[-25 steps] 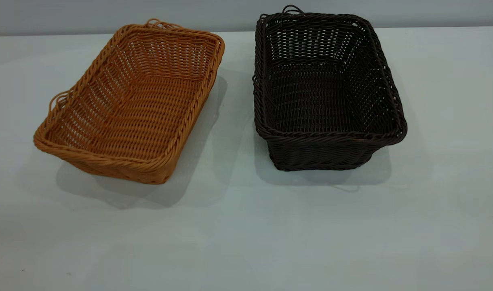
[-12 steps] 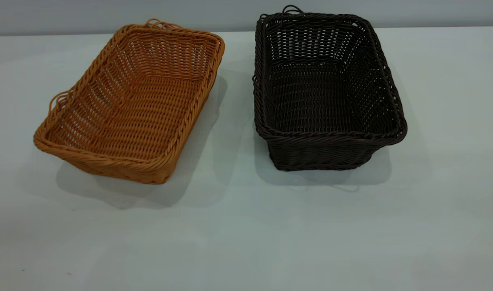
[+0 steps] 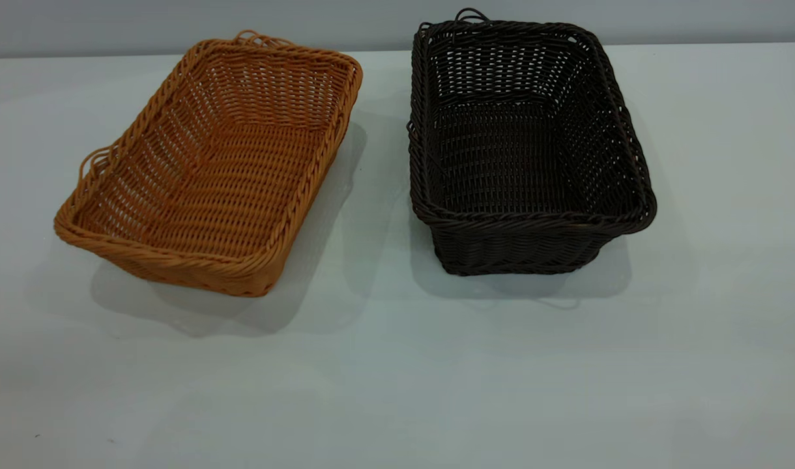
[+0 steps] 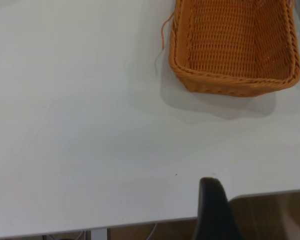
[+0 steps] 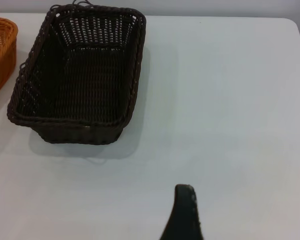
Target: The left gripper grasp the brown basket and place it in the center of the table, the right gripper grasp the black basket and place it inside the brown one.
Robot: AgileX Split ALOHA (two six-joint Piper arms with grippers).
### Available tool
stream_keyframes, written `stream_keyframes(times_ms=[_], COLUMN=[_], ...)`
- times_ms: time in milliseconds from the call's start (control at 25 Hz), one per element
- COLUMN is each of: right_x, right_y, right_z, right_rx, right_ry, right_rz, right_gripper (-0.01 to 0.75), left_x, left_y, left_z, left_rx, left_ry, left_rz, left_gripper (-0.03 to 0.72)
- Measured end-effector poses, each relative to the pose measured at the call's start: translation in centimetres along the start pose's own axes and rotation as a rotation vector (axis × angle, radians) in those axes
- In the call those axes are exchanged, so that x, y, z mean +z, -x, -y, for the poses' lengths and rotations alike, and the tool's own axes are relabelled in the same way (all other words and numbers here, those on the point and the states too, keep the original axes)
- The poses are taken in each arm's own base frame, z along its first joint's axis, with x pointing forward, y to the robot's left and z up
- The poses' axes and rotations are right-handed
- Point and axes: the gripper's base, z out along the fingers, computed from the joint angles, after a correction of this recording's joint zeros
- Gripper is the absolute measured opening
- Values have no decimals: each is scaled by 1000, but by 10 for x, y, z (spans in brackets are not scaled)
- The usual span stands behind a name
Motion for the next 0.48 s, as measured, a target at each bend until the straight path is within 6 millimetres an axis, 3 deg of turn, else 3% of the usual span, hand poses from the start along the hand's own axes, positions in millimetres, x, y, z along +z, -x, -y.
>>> stream_keyframes(times_ms=[480], right_x=[7], right_y=[5], right_z=[-2], right_rx=[12], right_ry=[21], right_rz=[-49], right_gripper=[539], left_x=[4], left_y=[13], left_z=[-1], left_rx=[-26], left_ry=[2], left_rz=[55], left_gripper=[422])
